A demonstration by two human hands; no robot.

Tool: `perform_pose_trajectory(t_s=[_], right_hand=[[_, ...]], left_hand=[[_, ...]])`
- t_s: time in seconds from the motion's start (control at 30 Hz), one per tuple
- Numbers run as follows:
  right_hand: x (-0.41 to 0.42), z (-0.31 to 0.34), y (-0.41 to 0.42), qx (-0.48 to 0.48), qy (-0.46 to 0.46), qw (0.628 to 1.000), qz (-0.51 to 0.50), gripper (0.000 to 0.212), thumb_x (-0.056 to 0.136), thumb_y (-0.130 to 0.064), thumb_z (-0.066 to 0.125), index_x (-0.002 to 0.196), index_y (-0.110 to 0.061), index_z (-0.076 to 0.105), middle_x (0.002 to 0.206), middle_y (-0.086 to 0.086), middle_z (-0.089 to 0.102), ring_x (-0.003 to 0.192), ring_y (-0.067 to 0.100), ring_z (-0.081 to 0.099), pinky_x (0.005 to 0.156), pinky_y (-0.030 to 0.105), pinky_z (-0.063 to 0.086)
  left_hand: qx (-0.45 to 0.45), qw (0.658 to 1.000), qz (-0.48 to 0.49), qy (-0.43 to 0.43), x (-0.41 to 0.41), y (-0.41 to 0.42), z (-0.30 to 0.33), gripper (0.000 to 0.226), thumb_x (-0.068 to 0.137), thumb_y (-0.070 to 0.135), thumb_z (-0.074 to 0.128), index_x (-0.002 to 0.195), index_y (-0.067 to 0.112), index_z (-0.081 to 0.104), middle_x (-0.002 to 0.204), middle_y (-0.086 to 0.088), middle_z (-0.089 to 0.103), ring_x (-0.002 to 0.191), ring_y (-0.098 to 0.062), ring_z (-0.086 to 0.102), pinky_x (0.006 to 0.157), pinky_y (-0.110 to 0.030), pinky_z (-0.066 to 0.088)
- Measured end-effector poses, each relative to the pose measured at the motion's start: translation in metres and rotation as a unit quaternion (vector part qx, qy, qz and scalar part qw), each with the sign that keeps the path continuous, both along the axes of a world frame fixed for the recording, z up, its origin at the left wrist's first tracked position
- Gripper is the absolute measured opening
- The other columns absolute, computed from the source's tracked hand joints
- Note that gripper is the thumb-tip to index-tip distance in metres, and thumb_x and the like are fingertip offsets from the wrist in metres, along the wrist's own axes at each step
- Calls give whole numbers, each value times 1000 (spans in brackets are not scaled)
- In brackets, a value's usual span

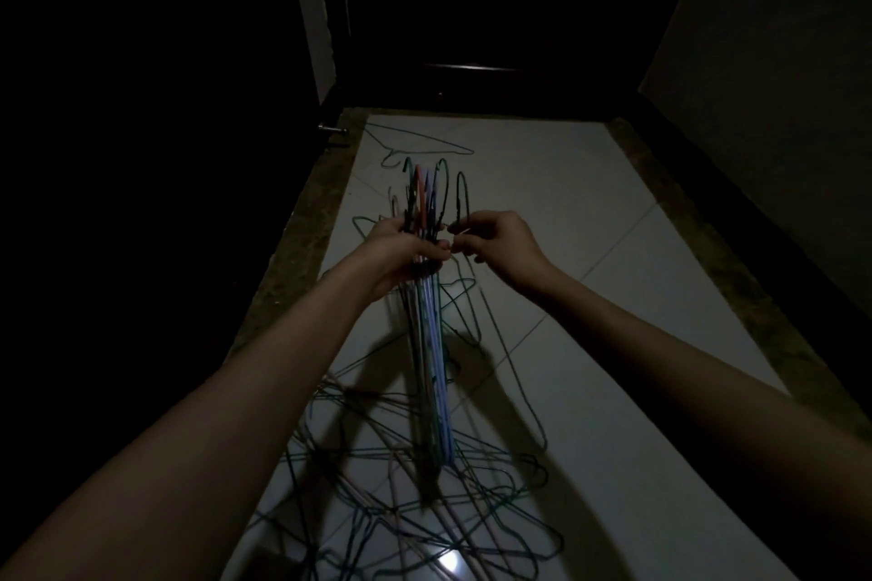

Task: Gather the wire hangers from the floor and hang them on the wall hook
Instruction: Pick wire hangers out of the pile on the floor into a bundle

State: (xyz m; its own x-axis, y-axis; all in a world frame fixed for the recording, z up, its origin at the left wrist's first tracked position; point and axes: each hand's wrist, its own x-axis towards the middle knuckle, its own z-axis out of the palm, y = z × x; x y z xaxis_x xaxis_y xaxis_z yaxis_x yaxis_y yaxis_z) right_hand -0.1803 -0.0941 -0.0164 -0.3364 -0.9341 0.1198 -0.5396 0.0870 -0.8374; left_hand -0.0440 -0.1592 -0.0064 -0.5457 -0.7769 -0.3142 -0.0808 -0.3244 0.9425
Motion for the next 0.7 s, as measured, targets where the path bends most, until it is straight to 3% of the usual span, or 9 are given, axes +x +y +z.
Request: perform_pose_trajectory(t_s=[0.13, 0.23, 0.33, 0.4, 0.5, 0.6, 0.7], right_hand=[[11, -7, -4, -9, 0, 1000, -9, 26, 83, -12, 67, 108, -5, 68, 104, 9, 69, 92, 15, 62, 78, 24, 46], [16, -11, -6, -20, 12, 999, -37, 25, 80, -11, 69, 104, -3, 70, 97, 4, 61, 86, 13, 53, 71, 18, 38], [22, -13, -9, -30, -6, 999, -45, 24, 80, -9, 69, 103, -2, 70, 94, 3, 57, 86, 12, 50, 62, 15, 36], [26, -16, -8, -31, -42, 998, -44, 25, 81, -7, 67, 105, -1, 69, 100, 10, 62, 90, 15, 54, 71, 14, 42], [30, -25, -5, -31, -105, 993, -33, 25, 84, -8, 65, 108, -2, 68, 105, 15, 65, 99, 25, 60, 86, 31, 48], [36, -38, 5, 8, -108, 994, -23, 27, 87, -16, 63, 112, -5, 66, 104, 9, 64, 94, 20, 60, 74, 24, 46], [40, -64, 22, 76, -57, 995, 5, 20, 85, -17, 66, 104, -10, 68, 97, 5, 64, 80, 15, 55, 66, 22, 43]], left_hand=[[-8, 1000, 18, -9, -2, 0, -7, 43, 74, -20, 61, 108, 4, 57, 93, -8, 65, 92, -23, 63, 77, -35, 56], [-2, 999, 43, 0, -2, 4, -11, 40, 75, -22, 58, 101, 8, 53, 87, -5, 62, 82, -19, 61, 71, -30, 55], [-12, 998, 60, -1, -2, 7, -12, 45, 77, -21, 58, 108, 11, 48, 88, -3, 60, 79, -17, 60, 66, -26, 54], [-24, 998, 61, -5, 1, 6, -15, 50, 75, -20, 61, 110, 13, 45, 90, -5, 61, 81, -20, 61, 66, -27, 55], [-41, 997, 52, -26, 9, 6, -18, 51, 75, -17, 64, 110, 16, 47, 90, -4, 62, 79, -18, 62, 64, -24, 55], [-29, 998, 41, -40, 19, 6, -22, 36, 77, -16, 62, 97, 13, 56, 85, -4, 63, 79, -17, 62, 62, -21, 56], [-17, 998, 38, -54, 33, 3, -27, 30, 80, -16, 58, 87, 13, 57, 85, -9, 62, 79, -20, 63, 72, -29, 55]])
